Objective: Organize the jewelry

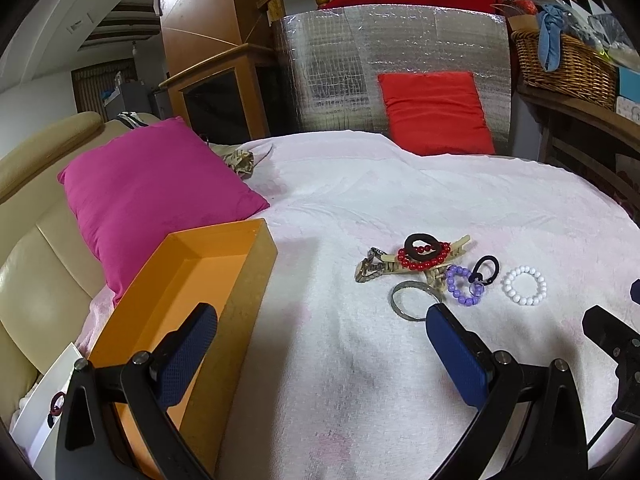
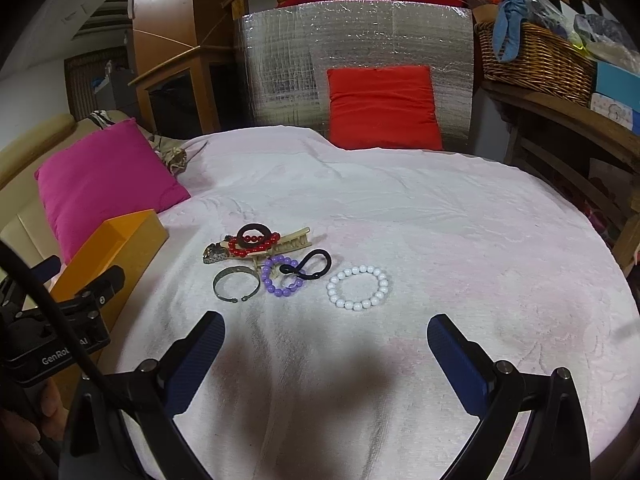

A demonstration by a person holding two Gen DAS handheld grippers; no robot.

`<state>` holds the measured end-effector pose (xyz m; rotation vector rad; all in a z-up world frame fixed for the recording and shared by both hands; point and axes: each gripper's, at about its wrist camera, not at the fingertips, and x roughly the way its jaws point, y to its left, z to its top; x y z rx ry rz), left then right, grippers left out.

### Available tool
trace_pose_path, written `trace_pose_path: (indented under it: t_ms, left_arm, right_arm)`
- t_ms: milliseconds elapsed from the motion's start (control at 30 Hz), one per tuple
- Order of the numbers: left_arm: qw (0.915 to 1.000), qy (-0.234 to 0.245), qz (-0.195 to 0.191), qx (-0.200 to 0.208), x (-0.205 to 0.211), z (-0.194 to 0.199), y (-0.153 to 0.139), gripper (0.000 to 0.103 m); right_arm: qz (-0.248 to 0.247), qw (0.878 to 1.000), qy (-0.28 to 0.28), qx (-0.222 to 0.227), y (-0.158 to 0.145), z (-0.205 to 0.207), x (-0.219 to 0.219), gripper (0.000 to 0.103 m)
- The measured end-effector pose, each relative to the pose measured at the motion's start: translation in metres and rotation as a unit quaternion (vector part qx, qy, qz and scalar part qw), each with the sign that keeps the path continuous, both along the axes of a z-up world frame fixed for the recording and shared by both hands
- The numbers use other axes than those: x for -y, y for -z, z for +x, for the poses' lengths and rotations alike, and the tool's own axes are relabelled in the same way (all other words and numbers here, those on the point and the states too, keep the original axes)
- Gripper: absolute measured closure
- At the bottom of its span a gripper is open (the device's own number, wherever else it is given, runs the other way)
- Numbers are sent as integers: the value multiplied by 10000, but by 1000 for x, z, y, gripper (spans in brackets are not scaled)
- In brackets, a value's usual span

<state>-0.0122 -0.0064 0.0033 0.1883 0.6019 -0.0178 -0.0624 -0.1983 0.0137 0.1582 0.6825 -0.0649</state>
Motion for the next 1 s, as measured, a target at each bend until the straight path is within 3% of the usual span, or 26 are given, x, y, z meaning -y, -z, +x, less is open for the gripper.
trace_pose_path:
  t_ms: [733, 1000]
  left_arm:
    - [9999, -25, -16, -101, -3, 5, 4, 0]
    - [9996, -27, -33, -272, -1, 27, 11, 0]
  right_arm:
    - [-8, 10000, 76, -54, 3, 5, 2, 0]
    - [-50, 9995, 319, 19, 2, 31, 28, 0]
